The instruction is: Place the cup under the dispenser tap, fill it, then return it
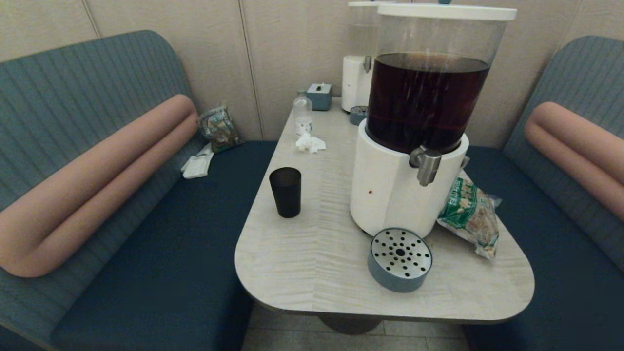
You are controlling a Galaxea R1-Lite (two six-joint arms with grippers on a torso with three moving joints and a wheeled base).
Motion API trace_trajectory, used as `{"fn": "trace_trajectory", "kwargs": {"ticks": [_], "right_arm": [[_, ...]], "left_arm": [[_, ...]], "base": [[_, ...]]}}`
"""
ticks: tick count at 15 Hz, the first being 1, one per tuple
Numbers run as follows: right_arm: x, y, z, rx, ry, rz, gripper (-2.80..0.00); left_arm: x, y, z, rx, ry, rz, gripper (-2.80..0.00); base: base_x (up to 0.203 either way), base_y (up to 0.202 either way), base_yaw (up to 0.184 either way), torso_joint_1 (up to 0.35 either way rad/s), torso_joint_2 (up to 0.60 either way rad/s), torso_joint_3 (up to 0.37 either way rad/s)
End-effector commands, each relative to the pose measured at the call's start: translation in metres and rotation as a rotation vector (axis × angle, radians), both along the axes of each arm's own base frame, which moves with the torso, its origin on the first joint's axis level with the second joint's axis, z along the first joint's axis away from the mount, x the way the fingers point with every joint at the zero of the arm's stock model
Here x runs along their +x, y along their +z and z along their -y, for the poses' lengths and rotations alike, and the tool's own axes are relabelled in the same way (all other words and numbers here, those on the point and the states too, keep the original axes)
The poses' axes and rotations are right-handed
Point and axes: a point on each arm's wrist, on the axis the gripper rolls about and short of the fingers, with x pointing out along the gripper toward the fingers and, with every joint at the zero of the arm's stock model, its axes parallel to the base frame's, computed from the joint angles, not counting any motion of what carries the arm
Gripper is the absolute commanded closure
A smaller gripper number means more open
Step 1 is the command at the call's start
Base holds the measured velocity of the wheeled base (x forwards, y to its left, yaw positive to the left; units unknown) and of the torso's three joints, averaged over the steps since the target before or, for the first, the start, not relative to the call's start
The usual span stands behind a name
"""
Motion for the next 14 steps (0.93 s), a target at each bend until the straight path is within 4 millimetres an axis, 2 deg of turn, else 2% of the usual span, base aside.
{"fn": "trace_trajectory", "kwargs": {"ticks": [1,5,8,9,12,14], "right_arm": [[0.000,0.000,0.000,-0.001,0.001,-0.001,0.00],[0.000,0.000,0.000,-0.001,0.001,-0.001,0.00],[0.000,0.000,0.000,-0.001,0.001,-0.001,0.00],[0.000,0.000,0.000,-0.001,0.001,-0.002,0.00],[0.000,0.000,0.000,-0.001,0.001,-0.002,0.00],[0.000,0.000,0.000,-0.001,0.001,-0.002,0.00]], "left_arm": [[-0.002,-0.027,0.000,0.061,0.050,-0.015,0.00],[0.035,-0.089,0.000,0.149,0.092,-0.303,0.00],[0.050,-0.129,-0.001,0.156,0.076,-0.506,0.00],[0.052,-0.136,-0.001,0.154,0.074,-0.559,0.00],[0.048,-0.139,-0.001,0.116,0.083,-0.689,0.00],[0.048,-0.140,-0.002,0.066,0.101,-0.713,0.00]], "base": [[0.000,0.000,0.000,0.000,0.00,0.000],[0.000,0.000,0.000,0.000,0.00,0.000],[0.000,0.000,0.000,0.000,0.00,0.000],[0.000,0.000,0.000,0.000,0.00,0.000],[0.000,0.000,0.000,0.000,0.00,0.000],[0.000,0.000,0.000,0.000,0.00,0.000]]}}
